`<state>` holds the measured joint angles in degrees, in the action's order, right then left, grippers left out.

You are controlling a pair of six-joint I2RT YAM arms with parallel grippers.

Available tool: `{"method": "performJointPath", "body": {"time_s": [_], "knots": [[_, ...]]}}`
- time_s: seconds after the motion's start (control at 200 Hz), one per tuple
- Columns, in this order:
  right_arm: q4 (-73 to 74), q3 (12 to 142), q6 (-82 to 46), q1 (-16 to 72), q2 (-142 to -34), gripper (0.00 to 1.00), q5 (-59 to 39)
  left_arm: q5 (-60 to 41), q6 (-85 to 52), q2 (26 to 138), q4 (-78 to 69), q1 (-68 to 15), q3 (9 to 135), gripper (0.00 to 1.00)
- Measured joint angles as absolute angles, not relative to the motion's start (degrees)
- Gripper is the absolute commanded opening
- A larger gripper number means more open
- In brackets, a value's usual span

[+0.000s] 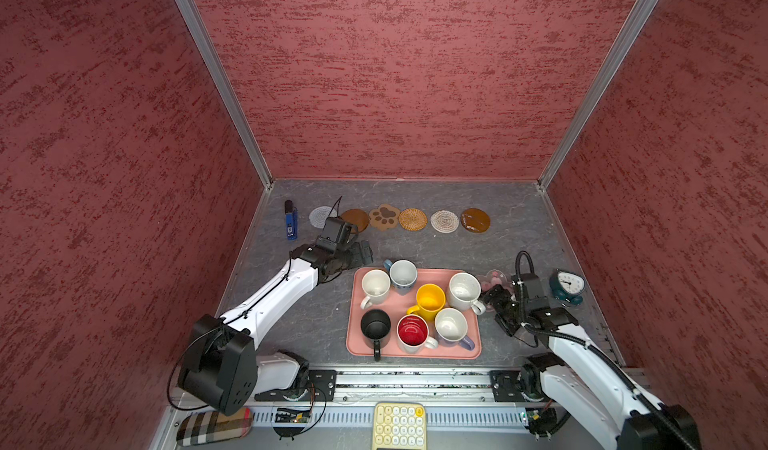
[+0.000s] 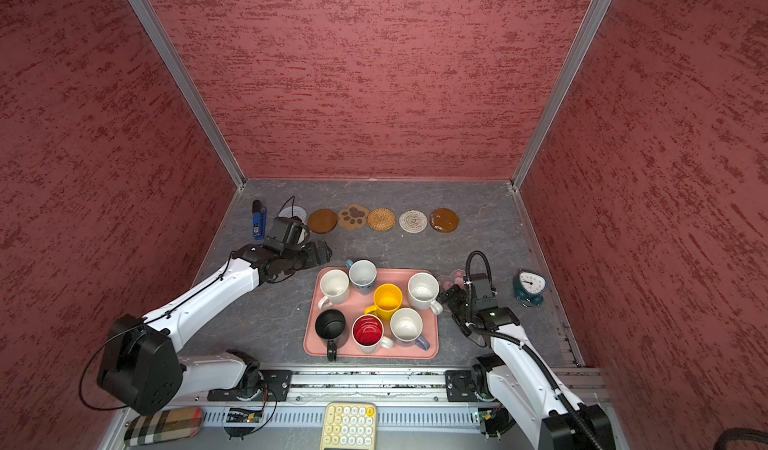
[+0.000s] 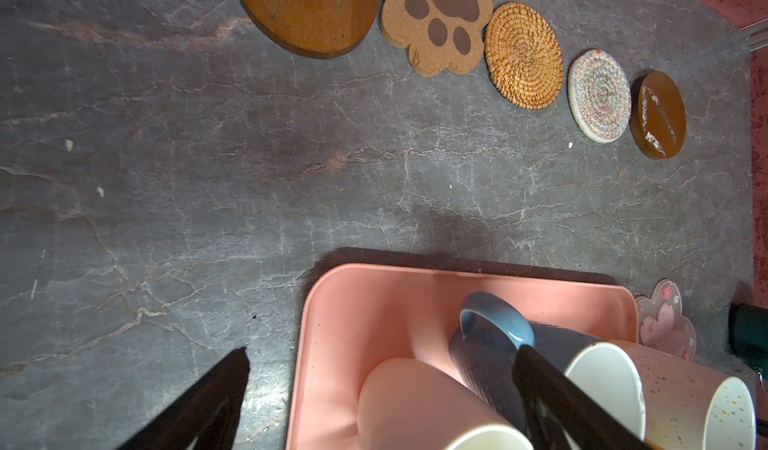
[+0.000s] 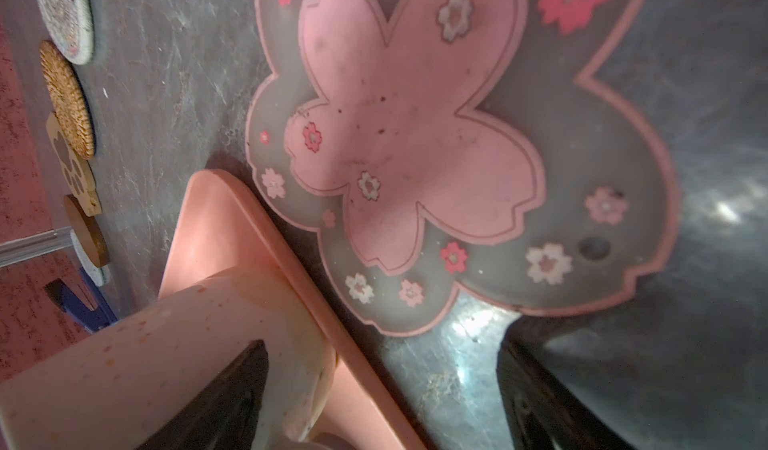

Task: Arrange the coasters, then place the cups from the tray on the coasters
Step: 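Push the pink flower coaster with the right gripper away from the tray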

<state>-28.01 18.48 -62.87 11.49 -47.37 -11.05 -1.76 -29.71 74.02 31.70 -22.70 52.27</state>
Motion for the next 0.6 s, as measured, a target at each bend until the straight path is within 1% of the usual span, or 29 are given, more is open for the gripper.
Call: {"method": "performJointPath", "body": {"time_s": [0.346,0.601], "knots": [[-20.9,17.1,-67.6,11.5,-49.2,0.88,-10.6,-1.2,-29.7,73.3,32.3,-22.6,52.1,1.0],[-18.6,18.8,-68.8,11.3,-53.9,0.89,-8.3,-1.1,-29.7,73.1,32.7,-22.4,52.1,1.0]]}}
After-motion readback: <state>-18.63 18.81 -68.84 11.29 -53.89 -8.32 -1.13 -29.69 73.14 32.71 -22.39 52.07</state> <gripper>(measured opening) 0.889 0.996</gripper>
